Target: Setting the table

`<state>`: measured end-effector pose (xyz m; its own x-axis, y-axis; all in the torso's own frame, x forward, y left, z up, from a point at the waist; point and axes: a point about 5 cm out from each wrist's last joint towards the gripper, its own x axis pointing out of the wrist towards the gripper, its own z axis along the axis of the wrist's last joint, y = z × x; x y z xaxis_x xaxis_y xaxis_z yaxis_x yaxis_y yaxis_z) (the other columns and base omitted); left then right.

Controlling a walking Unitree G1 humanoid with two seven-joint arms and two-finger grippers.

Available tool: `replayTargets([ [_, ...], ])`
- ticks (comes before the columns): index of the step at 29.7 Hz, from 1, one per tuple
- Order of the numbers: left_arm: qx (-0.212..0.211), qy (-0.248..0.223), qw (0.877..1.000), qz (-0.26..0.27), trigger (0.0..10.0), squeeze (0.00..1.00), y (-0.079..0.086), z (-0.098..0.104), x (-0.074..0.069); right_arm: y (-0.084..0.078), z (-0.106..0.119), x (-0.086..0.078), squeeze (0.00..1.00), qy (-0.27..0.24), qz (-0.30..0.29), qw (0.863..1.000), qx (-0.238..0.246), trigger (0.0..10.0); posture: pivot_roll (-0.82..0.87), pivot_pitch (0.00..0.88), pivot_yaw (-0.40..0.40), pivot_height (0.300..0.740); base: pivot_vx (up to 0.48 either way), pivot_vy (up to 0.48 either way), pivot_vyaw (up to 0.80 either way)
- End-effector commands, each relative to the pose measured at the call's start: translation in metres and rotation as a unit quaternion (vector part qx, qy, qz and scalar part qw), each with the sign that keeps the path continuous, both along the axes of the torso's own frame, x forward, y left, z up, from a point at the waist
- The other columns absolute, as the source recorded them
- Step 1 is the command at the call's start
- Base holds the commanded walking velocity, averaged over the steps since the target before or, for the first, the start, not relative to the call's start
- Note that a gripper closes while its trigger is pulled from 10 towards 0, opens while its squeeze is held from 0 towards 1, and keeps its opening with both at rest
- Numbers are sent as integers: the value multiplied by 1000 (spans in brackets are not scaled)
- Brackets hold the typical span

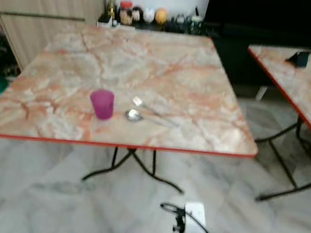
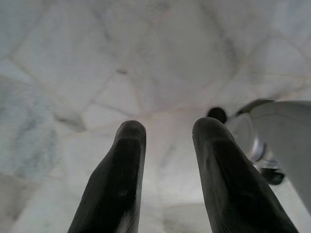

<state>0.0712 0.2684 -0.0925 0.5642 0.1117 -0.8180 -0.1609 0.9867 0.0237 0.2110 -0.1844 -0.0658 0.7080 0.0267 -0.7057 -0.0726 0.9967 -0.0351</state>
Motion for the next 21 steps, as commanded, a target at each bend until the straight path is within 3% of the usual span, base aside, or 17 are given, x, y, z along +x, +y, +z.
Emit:
replayTargets([
  [1, 0, 7, 1000, 2, 10000, 0, 0, -1, -5, 2, 0, 1, 0, 4, -2, 1000, 6, 10000, -50, 0, 42, 740, 0, 0, 0],
  [21, -1, 11, 1000, -4, 10000, 0, -1, -2, -7, 5, -8, -10, 0, 30, 2, 999, 16, 10000, -45, 0, 45, 740, 0, 0, 0],
])
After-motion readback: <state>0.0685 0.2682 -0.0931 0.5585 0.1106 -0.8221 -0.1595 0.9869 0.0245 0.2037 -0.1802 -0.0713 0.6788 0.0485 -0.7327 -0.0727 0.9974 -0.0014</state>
